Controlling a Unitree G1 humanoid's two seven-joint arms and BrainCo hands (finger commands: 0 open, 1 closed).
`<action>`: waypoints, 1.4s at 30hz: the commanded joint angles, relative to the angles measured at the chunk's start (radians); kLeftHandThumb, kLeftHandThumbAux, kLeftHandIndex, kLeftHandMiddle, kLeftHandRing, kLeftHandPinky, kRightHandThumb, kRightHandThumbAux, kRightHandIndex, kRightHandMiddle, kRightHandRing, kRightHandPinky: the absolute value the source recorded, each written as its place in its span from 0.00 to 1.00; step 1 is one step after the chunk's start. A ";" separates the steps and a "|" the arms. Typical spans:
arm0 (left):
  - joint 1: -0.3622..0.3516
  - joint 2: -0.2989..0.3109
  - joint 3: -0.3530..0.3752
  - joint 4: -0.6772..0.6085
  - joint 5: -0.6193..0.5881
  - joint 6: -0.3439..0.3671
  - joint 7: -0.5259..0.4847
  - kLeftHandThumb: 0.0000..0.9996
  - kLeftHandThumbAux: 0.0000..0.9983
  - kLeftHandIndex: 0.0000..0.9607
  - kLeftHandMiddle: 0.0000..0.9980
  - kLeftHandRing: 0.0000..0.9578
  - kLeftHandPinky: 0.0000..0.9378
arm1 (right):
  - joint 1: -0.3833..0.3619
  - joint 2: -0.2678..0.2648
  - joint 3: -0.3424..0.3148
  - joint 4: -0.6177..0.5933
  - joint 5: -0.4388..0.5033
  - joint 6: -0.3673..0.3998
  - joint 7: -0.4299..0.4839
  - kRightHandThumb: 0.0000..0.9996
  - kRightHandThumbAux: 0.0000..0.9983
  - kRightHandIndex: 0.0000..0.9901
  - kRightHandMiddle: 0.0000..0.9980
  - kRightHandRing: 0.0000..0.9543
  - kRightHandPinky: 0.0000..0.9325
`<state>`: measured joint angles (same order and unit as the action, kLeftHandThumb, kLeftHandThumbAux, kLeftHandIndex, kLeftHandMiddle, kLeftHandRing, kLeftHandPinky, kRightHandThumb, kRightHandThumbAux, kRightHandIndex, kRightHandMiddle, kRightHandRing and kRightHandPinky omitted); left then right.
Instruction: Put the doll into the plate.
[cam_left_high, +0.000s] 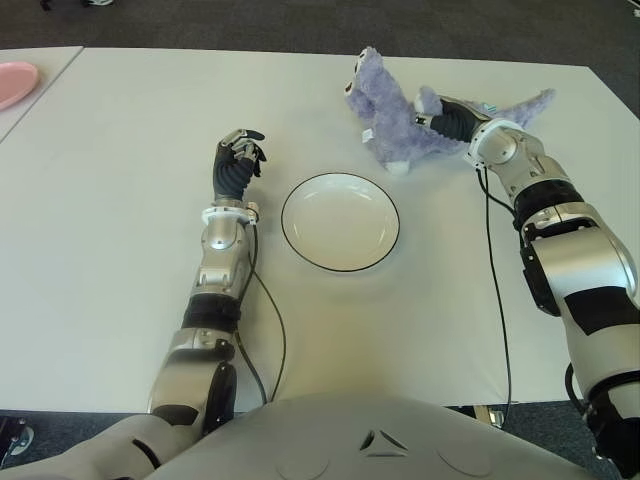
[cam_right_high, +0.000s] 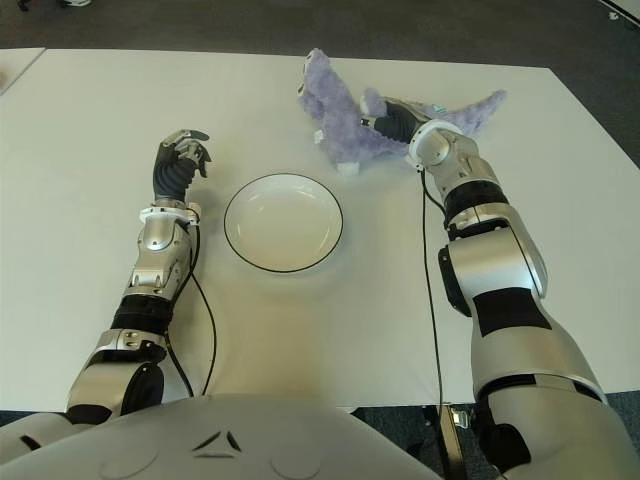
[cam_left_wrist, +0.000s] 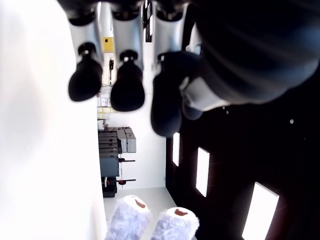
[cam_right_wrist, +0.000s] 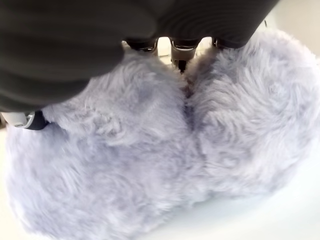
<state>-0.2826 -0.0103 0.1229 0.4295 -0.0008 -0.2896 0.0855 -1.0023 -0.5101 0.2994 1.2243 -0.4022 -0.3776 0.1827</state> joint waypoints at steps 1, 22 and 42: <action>0.135 -0.013 0.000 0.085 -0.013 0.011 -0.012 0.71 0.70 0.46 0.74 0.79 0.77 | 0.112 0.073 -0.142 0.014 0.159 -0.019 0.036 0.52 0.20 0.00 0.00 0.00 0.00; 0.125 -0.020 -0.001 0.076 -0.012 0.027 0.005 0.72 0.70 0.46 0.72 0.77 0.78 | 0.122 0.155 -0.394 -0.002 0.432 0.041 0.216 0.41 0.27 0.00 0.00 0.00 0.00; 0.113 -0.016 -0.006 0.102 -0.015 0.019 -0.010 0.71 0.70 0.46 0.74 0.79 0.78 | 0.121 0.062 -0.211 -0.062 0.236 0.020 0.238 0.56 0.32 0.00 0.00 0.00 0.00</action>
<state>-0.2831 -0.0046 0.1189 0.4336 -0.0071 -0.2762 0.0802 -0.9095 -0.4418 0.0333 1.1498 -0.0972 -0.3725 0.4280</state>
